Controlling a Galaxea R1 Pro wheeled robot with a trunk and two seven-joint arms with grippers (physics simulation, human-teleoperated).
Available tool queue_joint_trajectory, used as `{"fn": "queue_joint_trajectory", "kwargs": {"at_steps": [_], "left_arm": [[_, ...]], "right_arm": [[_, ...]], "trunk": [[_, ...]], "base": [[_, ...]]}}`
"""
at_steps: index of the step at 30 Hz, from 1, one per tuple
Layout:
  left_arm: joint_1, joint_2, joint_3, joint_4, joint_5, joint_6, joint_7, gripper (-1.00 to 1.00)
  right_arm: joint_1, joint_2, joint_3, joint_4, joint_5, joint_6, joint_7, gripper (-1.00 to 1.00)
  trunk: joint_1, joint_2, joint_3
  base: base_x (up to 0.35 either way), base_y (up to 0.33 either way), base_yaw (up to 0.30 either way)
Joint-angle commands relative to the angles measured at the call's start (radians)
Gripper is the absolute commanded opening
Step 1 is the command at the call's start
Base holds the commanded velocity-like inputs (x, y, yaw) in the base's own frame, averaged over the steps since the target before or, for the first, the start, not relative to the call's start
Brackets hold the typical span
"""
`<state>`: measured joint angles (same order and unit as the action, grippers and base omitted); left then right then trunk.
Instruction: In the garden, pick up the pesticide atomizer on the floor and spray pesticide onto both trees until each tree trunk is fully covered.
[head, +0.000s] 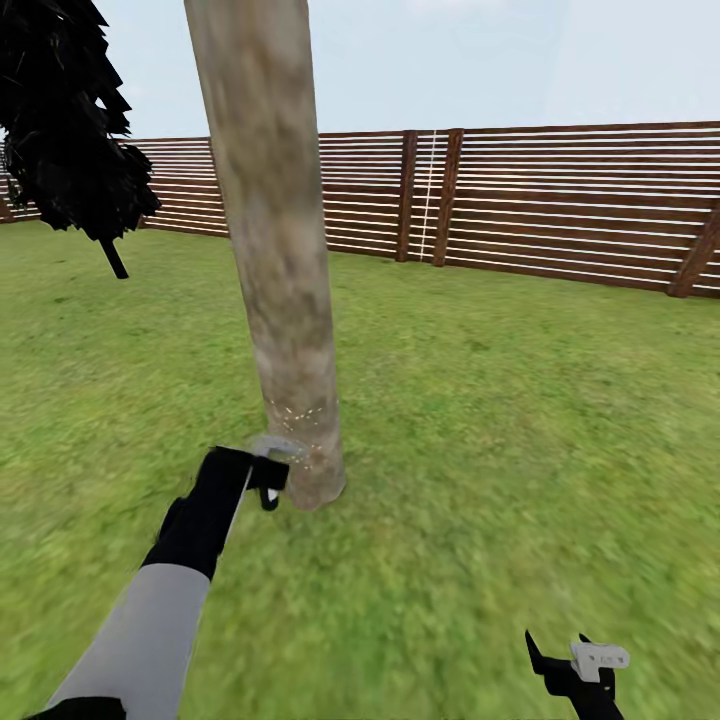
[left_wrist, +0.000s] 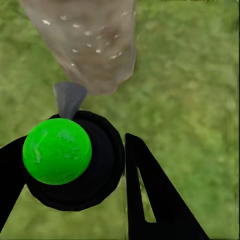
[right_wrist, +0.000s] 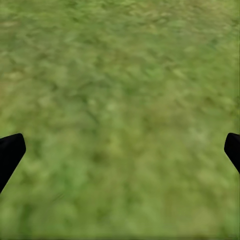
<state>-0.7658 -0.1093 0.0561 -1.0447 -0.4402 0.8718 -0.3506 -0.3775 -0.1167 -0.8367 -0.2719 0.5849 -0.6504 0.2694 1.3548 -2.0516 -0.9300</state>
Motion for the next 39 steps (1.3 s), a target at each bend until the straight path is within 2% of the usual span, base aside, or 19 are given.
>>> {"fn": "queue_joint_trajectory", "kwargs": {"at_steps": [1,3,5,7,8,9,13,15,17,20,23,27,30,32,33,35,37,38,39], "left_arm": [[-0.002,-0.017,-0.009,-0.001,-0.021,0.009,-0.01,-1.0],[-0.015,-0.044,-0.037,-0.001,-0.02,0.047,-0.009,-1.0],[-0.033,-0.045,-0.05,-0.001,-0.021,0.061,-0.008,-1.0],[-0.039,-0.036,-0.049,-0.01,-0.023,0.064,-0.009,-1.0],[-0.041,-0.022,-0.041,-0.016,-0.024,0.065,-0.01,-1.0],[-0.043,0.004,-0.022,-0.018,-0.023,0.066,-0.01,-1.0],[-0.074,0.083,0.029,-0.011,-0.02,0.069,-0.012,-1.0],[-0.086,0.09,0.031,-0.007,-0.019,0.092,-0.013,-1.0],[-0.09,0.077,0.023,-0.007,-0.019,0.117,-0.013,-1.0],[-0.093,0.014,0.015,-0.011,-0.02,0.126,-0.013,-1.0],[-0.109,-0.016,0.014,-0.016,-0.019,0.128,-0.013,-1.0],[-0.113,-0.003,0.017,-0.017,-0.022,0.13,-0.013,-1.0],[-0.131,0.06,0.023,-0.016,-0.02,0.132,-0.013,-1.0],[-0.136,0.086,0.023,-0.016,-0.018,0.138,-0.013,-1.0],[-0.134,0.081,0.018,-0.018,-0.019,0.14,-0.013,-1.0],[-0.136,0.036,0.005,-0.02,-0.02,0.14,-0.013,-1.0],[-0.137,0.002,-0.025,-0.02,-0.021,0.141,-0.013,-1.0],[-0.139,-0.009,-0.047,-0.02,-0.021,0.141,-0.013,-1.0],[-0.14,-0.01,-0.053,-0.02,-0.023,0.141,-0.013,-1.0]], "right_arm": [[-0.001,0.0,-0.008,0.0,0.003,-0.003,0.008,1.0],[-0.001,0.0,-0.008,0.0,0.003,-0.003,0.008,1.0],[-0.001,0.0,-0.008,0.0,0.003,-0.003,0.008,1.0],[-0.001,0.0,-0.008,0.0,0.003,-0.003,0.008,1.0],[0.0,0.0,-0.008,0.0,0.003,-0.003,0.008,1.0],[0.0,0.0,-0.008,0.0,0.003,-0.003,0.008,1.0],[-0.001,0.0,-0.008,0.0,0.003,-0.003,0.008,1.0],[-0.001,0.0,-0.008,0.0,0.003,-0.003,0.008,1.0],[-0.001,0.0,-0.008,0.0,0.003,-0.003,0.008,1.0],[0.0,0.0,-0.008,0.0,0.003,-0.003,0.008,1.0],[0.0,0.0,-0.008,0.0,0.003,-0.003,0.008,1.0],[-0.001,0.0,-0.008,0.0,0.003,-0.003,0.008,1.0],[-0.001,0.0,-0.008,0.0,0.003,-0.003,0.008,1.0],[-0.001,0.0,-0.008,0.0,0.003,-0.003,0.008,1.0],[0.0,0.0,-0.008,0.0,0.003,-0.003,0.008,1.0],[-0.001,0.0,-0.008,0.0,0.003,-0.003,0.008,1.0],[-0.001,0.0,-0.008,0.0,0.003,-0.003,0.008,1.0],[-0.001,0.0,-0.008,0.0,0.003,-0.003,0.008,1.0],[-0.001,0.0,-0.008,0.0,0.003,-0.003,0.008,1.0]], "trunk": [[0.0,0.0,-0.001],[0.0,0.0,-0.001],[0.0,0.0,-0.001],[0.0,0.0,-0.001],[0.0,0.0,-0.001],[0.0,0.0,-0.001],[0.0,0.0,-0.001],[0.0,0.0,-0.001],[0.0,0.0,-0.001],[0.0,0.0,-0.001],[0.0,0.0,-0.001],[0.0,0.0,-0.001],[0.0,0.0,-0.001],[0.0,0.0,-0.001],[0.0,0.0,-0.001],[0.0,0.0,-0.001],[0.0,0.0,-0.001],[0.0,0.0,-0.001],[0.0,0.0,-0.001]], "base": [[-0.002,0.001,0.0],[-0.001,0.0,0.0],[0.0,0.0,0.0],[0.0,0.0,0.0],[0.0,0.0,0.0],[0.0,0.0,0.0],[0.0,0.0,0.0],[0.0,0.0,0.0],[0.0,0.0,0.0],[0.0,0.0,0.0],[0.0,0.0,0.0],[0.0,0.0,0.0],[0.0,0.0,0.0],[0.0,0.0,0.0],[0.0,0.0,0.0],[-0.109,0.0,0.0],[-0.232,0.0,0.0],[-0.069,0.0,0.0],[-0.028,0.0,0.0]]}}
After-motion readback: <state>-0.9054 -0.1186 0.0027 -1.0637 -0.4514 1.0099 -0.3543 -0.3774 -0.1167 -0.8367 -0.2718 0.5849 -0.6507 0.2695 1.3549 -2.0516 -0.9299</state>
